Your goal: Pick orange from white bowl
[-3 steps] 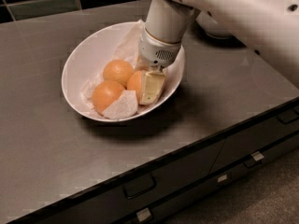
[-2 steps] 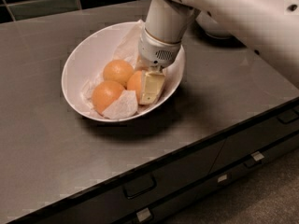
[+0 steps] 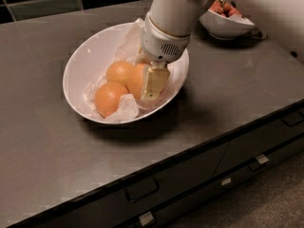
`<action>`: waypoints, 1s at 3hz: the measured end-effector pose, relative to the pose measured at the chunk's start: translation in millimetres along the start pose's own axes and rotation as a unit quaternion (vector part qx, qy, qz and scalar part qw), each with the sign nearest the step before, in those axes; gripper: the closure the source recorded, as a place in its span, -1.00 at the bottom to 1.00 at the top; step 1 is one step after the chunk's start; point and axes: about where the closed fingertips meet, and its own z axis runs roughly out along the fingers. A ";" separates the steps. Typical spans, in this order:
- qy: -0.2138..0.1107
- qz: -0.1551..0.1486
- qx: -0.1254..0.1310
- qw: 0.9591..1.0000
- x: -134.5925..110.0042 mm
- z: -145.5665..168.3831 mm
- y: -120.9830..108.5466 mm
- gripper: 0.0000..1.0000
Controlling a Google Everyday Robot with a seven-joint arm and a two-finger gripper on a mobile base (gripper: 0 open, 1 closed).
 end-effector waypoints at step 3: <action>-0.007 -0.014 0.059 0.998 -14.1 -39.8 10.4 1.00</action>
Offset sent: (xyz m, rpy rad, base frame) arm -0.0237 -0.0048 0.0551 0.0611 -0.1651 -0.0101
